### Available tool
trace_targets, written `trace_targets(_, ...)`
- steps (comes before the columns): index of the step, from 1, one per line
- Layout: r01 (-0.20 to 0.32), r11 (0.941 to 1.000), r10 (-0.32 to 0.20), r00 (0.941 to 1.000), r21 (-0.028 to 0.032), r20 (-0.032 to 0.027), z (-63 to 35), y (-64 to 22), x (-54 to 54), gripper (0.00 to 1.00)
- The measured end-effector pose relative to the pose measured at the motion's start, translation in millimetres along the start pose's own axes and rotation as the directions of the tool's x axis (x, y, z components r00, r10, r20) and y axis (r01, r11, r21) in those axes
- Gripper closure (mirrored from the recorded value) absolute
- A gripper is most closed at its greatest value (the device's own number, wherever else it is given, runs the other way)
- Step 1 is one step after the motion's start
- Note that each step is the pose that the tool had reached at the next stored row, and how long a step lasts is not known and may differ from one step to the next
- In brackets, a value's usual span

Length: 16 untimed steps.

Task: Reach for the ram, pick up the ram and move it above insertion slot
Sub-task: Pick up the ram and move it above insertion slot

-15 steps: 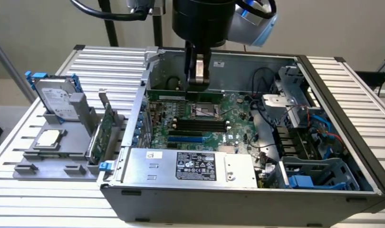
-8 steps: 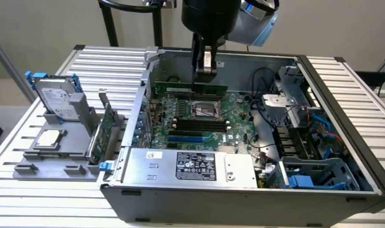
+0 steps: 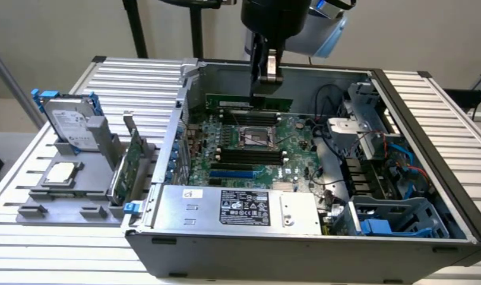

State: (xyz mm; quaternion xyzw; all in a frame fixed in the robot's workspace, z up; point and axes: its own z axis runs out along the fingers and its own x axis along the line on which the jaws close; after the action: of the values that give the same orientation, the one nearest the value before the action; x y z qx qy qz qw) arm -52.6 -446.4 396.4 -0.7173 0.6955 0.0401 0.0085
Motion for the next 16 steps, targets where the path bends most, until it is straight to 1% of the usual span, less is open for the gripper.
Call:
trace_targets(3,0.000,1.0000,0.000,1.0000,0.0000,-0.0001,0.4,-7.7,-4.9,0.86)
trace_targets(9,-0.002,1.0000,0.002,1.0000,0.0001,0.0001,0.7,-22.1,-9.9,0.86)
trace_targets(12,-0.007,1.0000,0.007,1.0000,0.0005,0.0003,0.8,-25.1,-11.7,0.86)
trace_targets(16,-0.030,0.9995,0.030,0.9995,0.0024,0.0019,0.9,-25.6,-12.4,0.86)
